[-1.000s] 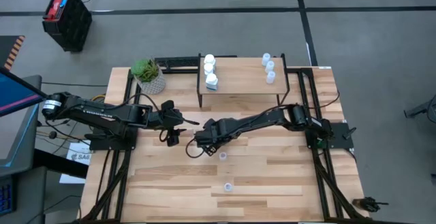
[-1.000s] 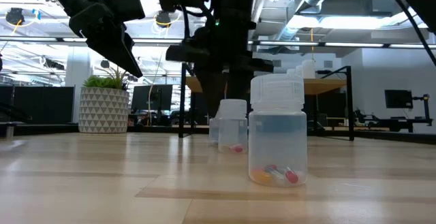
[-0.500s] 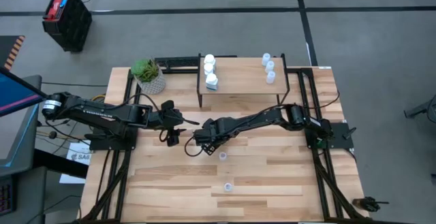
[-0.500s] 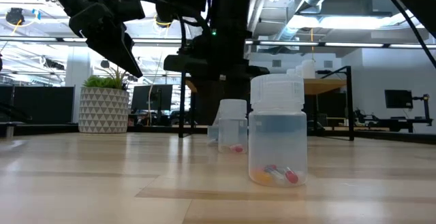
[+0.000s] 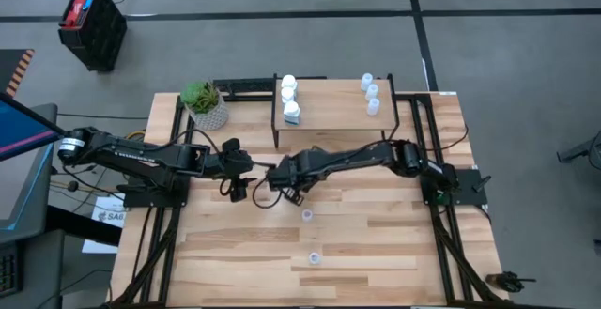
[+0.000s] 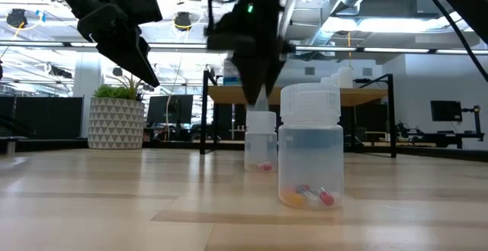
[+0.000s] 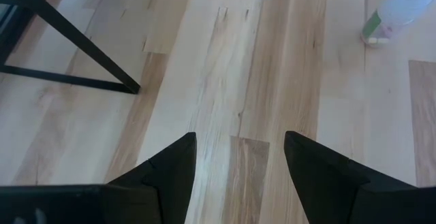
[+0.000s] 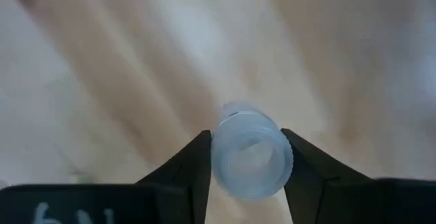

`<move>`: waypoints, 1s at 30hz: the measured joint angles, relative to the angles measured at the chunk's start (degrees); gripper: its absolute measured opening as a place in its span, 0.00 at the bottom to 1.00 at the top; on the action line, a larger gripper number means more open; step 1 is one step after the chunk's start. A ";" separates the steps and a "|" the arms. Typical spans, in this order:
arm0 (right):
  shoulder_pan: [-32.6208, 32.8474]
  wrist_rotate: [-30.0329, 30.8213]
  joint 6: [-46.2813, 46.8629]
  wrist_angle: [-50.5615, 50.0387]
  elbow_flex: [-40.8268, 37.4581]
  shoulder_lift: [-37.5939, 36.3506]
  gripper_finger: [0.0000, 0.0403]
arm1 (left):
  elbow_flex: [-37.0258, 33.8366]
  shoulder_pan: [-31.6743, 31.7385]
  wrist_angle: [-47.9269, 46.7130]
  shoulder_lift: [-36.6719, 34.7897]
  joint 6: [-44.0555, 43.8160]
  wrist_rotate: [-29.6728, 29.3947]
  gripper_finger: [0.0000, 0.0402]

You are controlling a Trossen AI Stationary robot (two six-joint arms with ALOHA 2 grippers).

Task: Pick and place medicine bottles onto shelf by color
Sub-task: Put the top transparent pill bottle on the shelf

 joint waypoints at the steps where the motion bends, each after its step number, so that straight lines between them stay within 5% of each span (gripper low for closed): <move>1: -0.27 1.38 -0.43 -2.18 1.52 -0.40 0.39 | 0.00 0.00 0.00 0.00 0.00 0.00 0.52; 9: -4.53 4.64 -5.80 -9.78 8.79 -7.45 0.37 | 0.00 -0.02 0.00 0.00 0.00 0.02 0.52; 20: -20.26 4.23 -6.22 -8.81 8.83 -13.02 0.38 | 0.00 -0.02 -0.02 0.00 0.01 0.00 0.52; 30: -31.09 -4.98 -8.81 1.35 8.78 -13.00 0.40 | 0.00 -0.02 0.00 0.00 0.02 0.02 0.52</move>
